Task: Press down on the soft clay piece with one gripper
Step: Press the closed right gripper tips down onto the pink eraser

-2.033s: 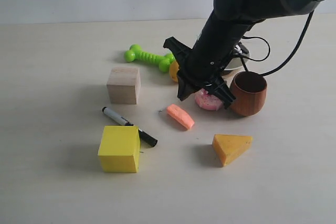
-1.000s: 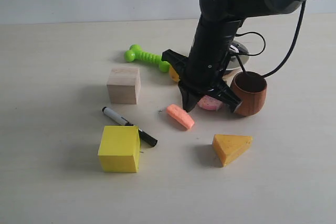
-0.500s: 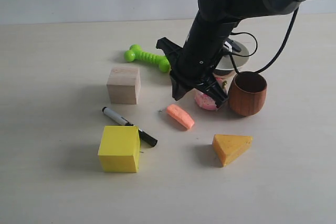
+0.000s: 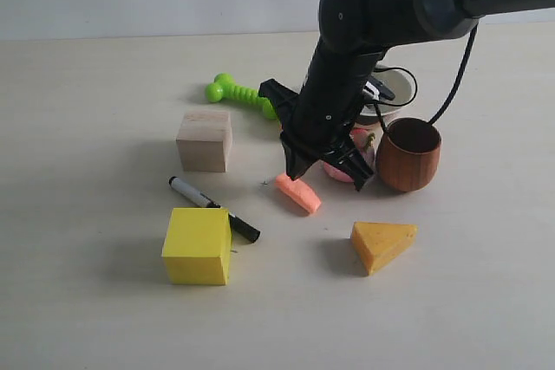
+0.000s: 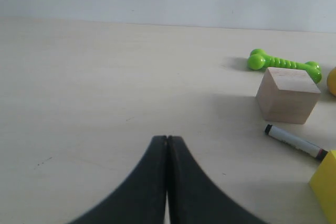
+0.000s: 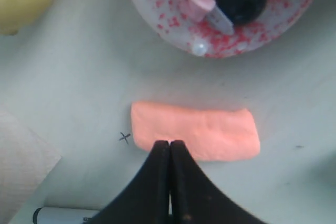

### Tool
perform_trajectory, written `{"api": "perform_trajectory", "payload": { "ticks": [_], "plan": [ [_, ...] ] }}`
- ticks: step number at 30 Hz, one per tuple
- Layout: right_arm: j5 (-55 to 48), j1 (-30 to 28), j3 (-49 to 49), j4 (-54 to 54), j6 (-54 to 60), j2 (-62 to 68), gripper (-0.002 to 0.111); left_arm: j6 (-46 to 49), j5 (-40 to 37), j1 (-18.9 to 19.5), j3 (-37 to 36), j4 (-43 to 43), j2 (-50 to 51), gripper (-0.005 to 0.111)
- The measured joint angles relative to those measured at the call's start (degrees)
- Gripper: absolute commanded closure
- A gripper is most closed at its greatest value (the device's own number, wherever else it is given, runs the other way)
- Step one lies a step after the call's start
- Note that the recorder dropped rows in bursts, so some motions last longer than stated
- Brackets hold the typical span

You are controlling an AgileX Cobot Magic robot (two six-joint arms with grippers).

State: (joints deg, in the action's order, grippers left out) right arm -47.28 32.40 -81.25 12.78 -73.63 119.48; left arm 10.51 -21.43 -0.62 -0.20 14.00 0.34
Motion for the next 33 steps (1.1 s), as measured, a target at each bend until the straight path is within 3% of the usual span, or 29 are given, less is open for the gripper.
{"api": "perform_trajectory", "payload": {
  "ticks": [33],
  "plan": [
    [-1.6,-0.2,-0.8,3.9,4.4,4.4,0.108,0.0,0.0,0.0,0.0,0.0,0.0,0.107]
  ]
}}
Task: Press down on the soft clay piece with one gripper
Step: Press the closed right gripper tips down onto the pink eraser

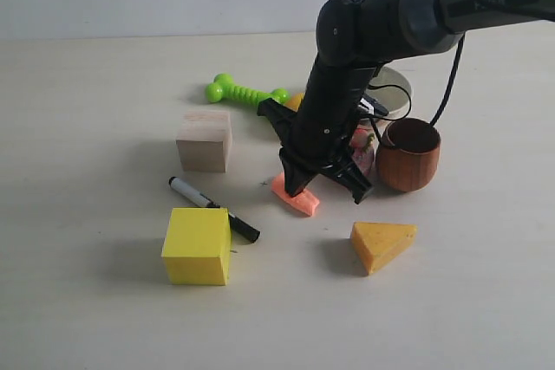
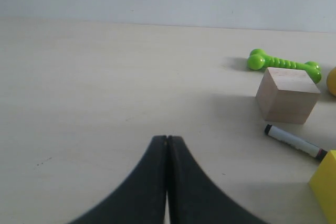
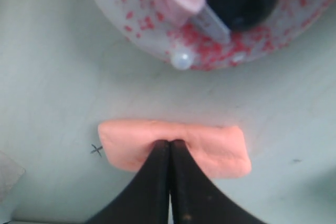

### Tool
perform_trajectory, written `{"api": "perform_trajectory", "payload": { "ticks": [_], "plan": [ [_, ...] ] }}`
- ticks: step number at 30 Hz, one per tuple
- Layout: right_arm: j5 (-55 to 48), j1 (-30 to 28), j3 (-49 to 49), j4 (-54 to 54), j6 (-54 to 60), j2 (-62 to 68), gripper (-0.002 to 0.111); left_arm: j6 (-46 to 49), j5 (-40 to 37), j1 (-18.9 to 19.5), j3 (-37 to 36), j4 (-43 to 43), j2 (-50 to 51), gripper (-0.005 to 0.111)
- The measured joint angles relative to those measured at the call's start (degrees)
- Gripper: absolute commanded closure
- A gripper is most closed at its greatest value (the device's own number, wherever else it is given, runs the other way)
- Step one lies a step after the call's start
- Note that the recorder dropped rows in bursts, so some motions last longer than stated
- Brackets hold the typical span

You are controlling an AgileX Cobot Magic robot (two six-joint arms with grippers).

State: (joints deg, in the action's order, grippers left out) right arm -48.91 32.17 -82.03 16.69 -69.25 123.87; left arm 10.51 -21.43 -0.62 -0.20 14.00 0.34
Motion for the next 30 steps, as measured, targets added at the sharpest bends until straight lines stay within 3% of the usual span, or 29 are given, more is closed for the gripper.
{"api": "perform_trajectory", "payload": {
  "ticks": [30],
  "plan": [
    [-2.2,-0.4,-2.2,1.0,1.3,2.7,0.108,0.0,0.0,0.0,0.0,0.0,0.0,0.107]
  ]
}}
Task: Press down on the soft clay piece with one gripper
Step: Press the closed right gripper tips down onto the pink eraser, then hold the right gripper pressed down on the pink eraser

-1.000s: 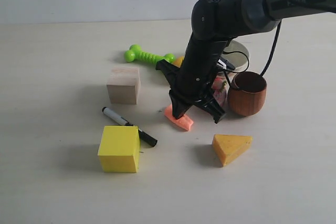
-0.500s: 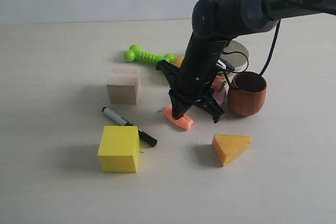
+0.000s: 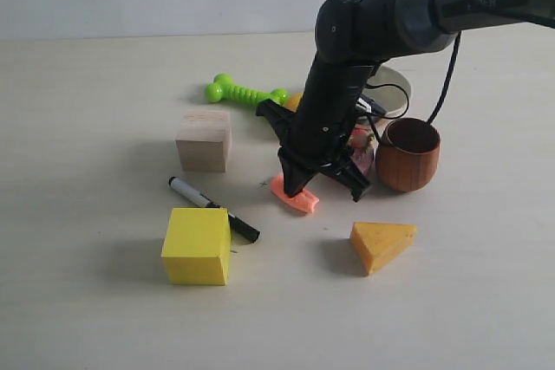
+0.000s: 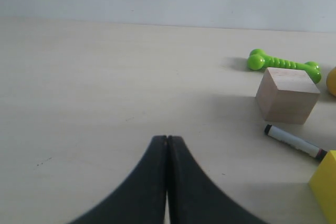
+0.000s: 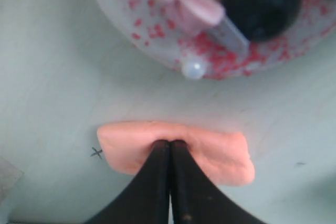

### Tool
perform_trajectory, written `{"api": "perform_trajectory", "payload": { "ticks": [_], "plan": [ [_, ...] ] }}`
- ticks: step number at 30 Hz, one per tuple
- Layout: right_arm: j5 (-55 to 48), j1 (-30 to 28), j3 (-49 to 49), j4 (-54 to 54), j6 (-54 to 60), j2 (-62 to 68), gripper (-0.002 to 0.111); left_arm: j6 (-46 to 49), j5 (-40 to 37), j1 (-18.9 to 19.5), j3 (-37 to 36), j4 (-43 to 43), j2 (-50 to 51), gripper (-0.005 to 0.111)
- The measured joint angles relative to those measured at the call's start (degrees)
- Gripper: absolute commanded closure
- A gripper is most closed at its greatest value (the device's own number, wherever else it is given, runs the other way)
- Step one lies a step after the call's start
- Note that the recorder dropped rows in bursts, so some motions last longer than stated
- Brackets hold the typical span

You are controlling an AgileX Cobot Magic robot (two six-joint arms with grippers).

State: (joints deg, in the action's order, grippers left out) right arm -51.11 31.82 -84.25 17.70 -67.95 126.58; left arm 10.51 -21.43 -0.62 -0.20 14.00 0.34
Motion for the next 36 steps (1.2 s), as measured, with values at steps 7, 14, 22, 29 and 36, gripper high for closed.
{"api": "perform_trajectory", "payload": {
  "ticks": [7,14,22,29,36],
  "plan": [
    [-0.9,0.0,-1.2,-0.5,0.2,0.6,0.108,0.0,0.0,0.0,0.0,0.0,0.0,0.107],
    [-2.8,-0.1,-3.0,-0.1,2.0,2.0,0.108,0.0,0.0,0.0,0.0,0.0,0.0,0.107],
    [-4.6,-0.3,-4.5,0.1,2.7,3.2,0.108,0.0,0.0,0.0,0.0,0.0,0.0,0.107],
    [-4.6,-0.3,-4.5,0.1,2.8,3.3,0.108,0.0,0.0,0.0,0.0,0.0,0.0,0.107],
    [-4.6,-0.3,-4.6,0.3,3.3,3.6,0.108,0.0,0.0,0.0,0.0,0.0,0.0,0.107]
  ]
}}
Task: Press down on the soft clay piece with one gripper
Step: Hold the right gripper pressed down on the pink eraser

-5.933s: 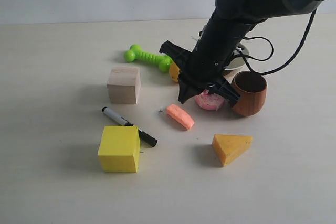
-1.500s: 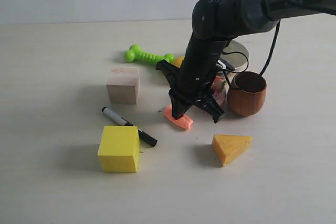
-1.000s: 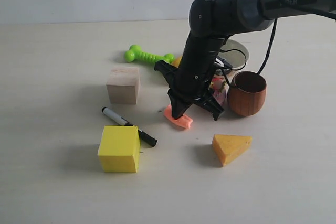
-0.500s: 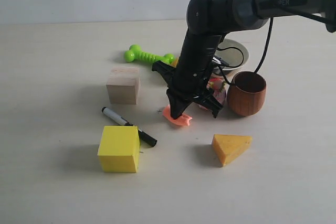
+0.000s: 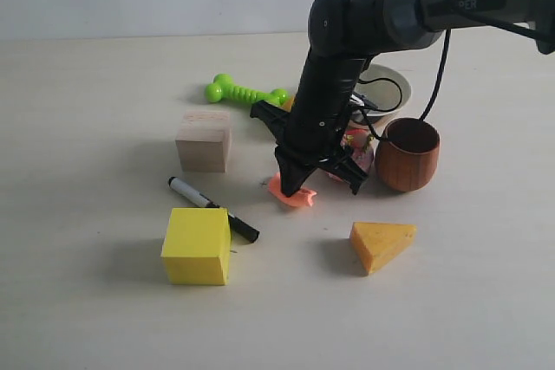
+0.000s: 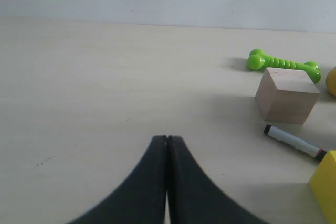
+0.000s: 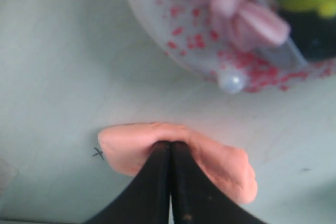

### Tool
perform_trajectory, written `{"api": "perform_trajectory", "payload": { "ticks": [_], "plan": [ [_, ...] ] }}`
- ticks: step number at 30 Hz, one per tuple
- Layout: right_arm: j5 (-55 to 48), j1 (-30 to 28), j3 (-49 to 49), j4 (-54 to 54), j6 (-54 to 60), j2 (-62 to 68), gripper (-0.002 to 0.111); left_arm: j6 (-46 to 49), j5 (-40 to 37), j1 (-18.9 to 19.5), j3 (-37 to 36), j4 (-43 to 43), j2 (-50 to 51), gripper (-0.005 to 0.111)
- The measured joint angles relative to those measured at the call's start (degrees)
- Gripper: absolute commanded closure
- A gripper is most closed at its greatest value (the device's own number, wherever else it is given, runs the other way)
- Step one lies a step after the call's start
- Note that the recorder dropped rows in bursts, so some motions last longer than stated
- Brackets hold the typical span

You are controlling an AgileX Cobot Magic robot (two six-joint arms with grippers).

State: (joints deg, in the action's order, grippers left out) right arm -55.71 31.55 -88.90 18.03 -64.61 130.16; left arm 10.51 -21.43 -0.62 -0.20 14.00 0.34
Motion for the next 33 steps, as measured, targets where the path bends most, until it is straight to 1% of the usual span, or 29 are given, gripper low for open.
{"api": "perform_trajectory", "payload": {
  "ticks": [33],
  "plan": [
    [0.2,0.0,0.0,0.0,1.0,0.0,0.108,0.0,0.0,0.0,0.0,0.0,0.0,0.107]
  ]
}}
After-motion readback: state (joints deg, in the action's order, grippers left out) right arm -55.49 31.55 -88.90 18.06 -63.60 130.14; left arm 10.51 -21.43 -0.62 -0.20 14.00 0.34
